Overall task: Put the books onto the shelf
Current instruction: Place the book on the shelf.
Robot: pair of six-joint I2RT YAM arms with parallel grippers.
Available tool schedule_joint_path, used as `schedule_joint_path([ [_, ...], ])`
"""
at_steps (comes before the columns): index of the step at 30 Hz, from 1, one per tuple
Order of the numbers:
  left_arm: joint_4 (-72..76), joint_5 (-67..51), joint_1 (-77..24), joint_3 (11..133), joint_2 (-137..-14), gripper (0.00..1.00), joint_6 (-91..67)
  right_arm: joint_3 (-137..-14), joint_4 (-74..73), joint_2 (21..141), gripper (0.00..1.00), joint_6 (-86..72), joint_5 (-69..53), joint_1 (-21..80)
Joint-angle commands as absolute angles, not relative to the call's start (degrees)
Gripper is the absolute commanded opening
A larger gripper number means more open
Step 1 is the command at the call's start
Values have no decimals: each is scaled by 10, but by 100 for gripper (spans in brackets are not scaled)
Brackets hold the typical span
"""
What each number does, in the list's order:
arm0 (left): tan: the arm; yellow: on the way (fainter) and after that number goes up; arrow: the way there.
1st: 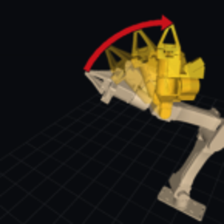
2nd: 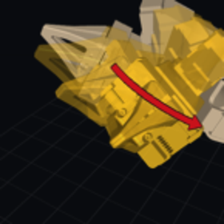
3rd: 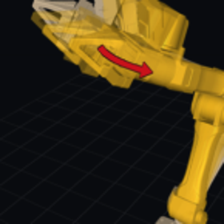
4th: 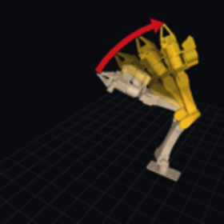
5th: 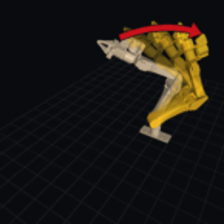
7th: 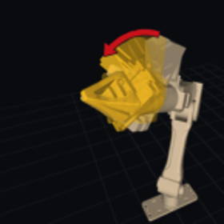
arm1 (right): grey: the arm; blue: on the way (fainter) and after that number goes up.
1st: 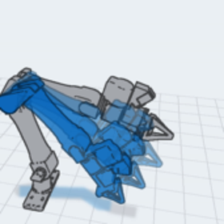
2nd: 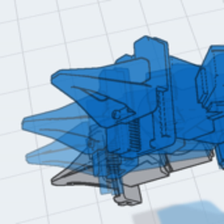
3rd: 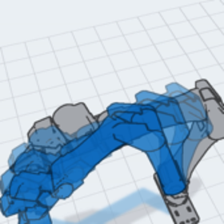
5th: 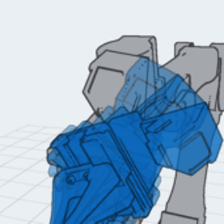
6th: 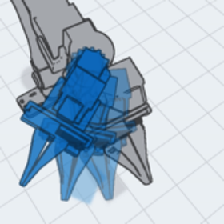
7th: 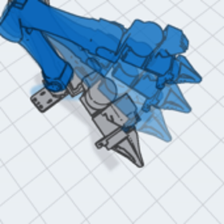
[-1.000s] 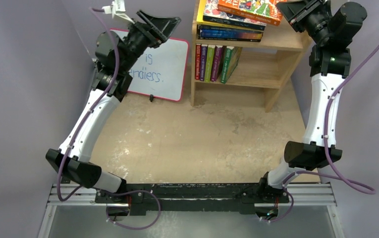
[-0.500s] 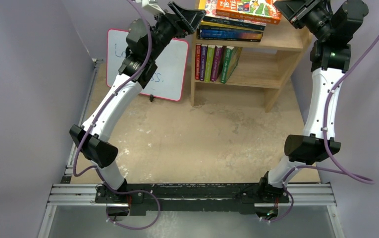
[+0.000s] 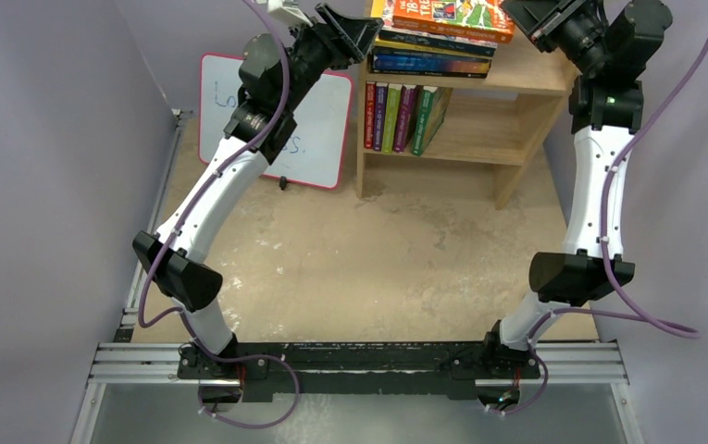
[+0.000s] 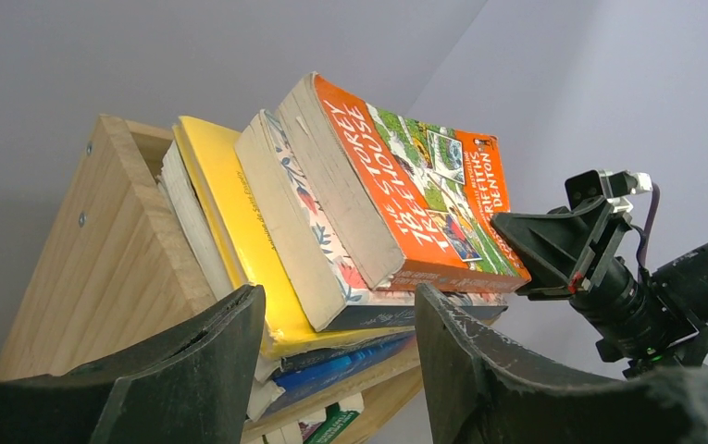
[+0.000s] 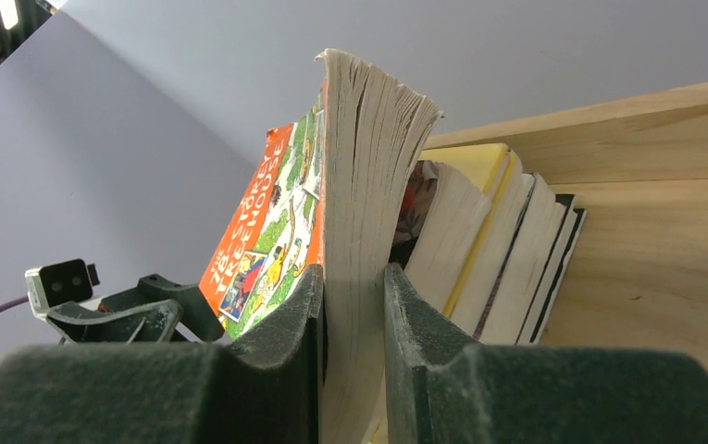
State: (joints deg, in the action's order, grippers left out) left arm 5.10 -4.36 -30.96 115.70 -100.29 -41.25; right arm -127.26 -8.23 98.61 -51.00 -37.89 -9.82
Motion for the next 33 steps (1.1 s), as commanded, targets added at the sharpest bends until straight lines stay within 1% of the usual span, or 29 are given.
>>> schedule_joint_path([
  [1, 81, -45, -314, 1181, -996, 59, -399, -1263, -68, 962, 0, -497, -336, -73],
  [12, 83, -56, -316, 1184, -1003, 61, -399, -1273, -63, 973, 0, -499, -352, -57],
  [18, 97, -83, -316, 1186, -1007, 63, -403, -1269, -66, 967, 1, -495, -356, -55],
  [22, 109, -100, -316, 1186, -1009, 61, -405, -1262, -66, 954, 0, -491, -355, -55],
  [28, 114, -112, -316, 1184, -1013, 59, -408, -1267, -84, 951, 1, -483, -348, -55],
  [29, 114, -113, -316, 1184, -1013, 59, -408, -1268, -87, 950, 6, -481, -342, -55],
  [30, 114, -113, -316, 1184, -1013, 60, -409, -1269, -92, 950, 13, -479, -339, -55],
  [32, 111, -111, -316, 1184, -1013, 61, -407, -1274, -105, 949, 33, -470, -330, -55],
  [33, 108, -109, -316, 1184, -1012, 61, -404, -1277, -113, 947, 40, -462, -323, -55],
])
